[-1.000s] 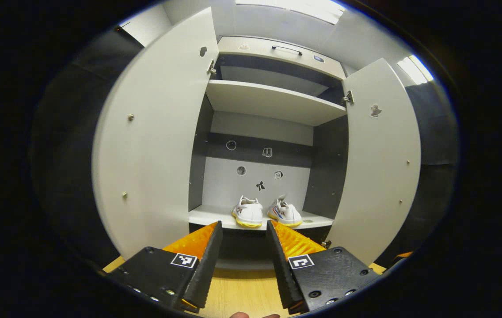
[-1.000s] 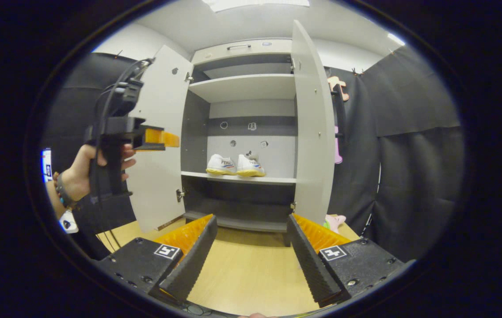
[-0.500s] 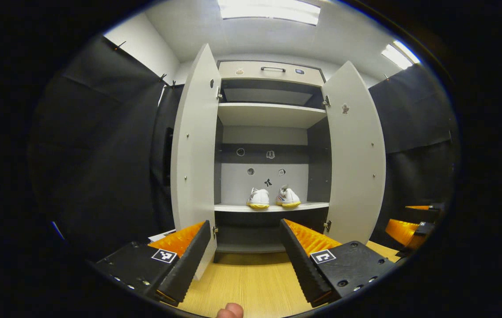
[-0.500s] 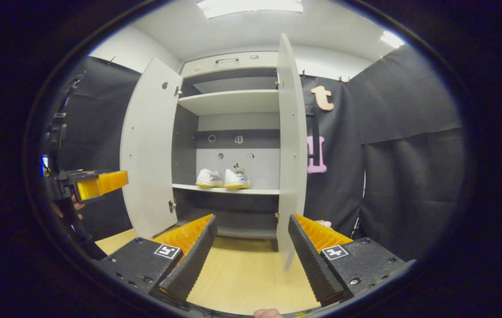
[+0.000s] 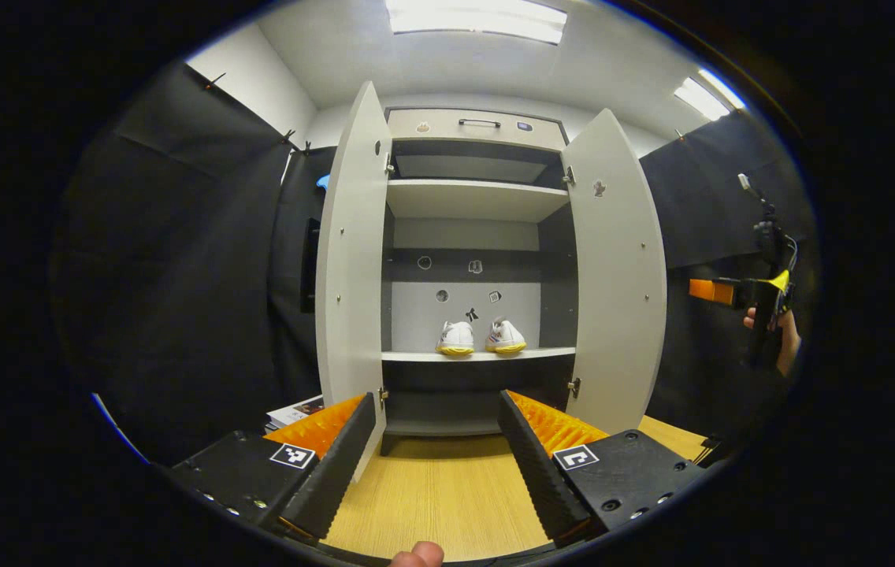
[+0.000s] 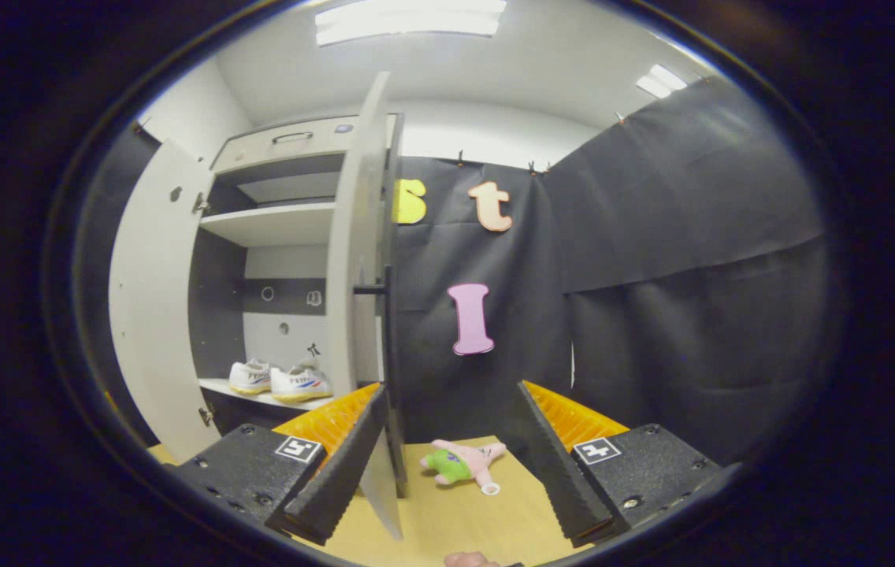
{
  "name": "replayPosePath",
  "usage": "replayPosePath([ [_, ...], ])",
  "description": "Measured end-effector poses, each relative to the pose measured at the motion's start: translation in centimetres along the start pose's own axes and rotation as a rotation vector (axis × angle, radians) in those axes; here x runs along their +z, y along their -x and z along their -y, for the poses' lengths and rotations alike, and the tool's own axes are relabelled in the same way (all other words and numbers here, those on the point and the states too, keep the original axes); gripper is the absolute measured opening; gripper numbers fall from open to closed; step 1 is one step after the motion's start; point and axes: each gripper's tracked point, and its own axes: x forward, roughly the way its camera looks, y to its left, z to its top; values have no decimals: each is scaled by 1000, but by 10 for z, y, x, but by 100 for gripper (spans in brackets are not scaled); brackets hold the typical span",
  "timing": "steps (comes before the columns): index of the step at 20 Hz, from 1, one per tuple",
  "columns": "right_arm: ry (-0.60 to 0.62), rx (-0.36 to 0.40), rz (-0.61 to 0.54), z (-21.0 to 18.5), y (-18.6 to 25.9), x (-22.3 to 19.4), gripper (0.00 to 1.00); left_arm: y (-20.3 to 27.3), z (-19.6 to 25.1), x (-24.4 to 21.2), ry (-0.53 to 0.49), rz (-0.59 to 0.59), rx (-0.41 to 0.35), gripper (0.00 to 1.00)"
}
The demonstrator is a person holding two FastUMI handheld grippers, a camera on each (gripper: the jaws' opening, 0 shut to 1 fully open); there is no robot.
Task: Grab one shoe with the right hand and put it into the shoe cabinet, grab the other shoe with the left hand and put it into the shoe cabinet; then close the right door with the right hand and the left door with the left hand.
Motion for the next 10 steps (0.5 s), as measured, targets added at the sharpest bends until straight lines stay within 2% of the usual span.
replayPosePath([
  [3,24,-19,-20,15,-36,-3,100,-2,3,-8,5,-25,-20,94],
  [6,12,7,-40,9,-60,-9,100,-1,0,-14,-12,-45,-13,94],
  [10,25,5,-13,-3,-64,-1,100,-3,-2,-23,-32,-60,1,94],
])
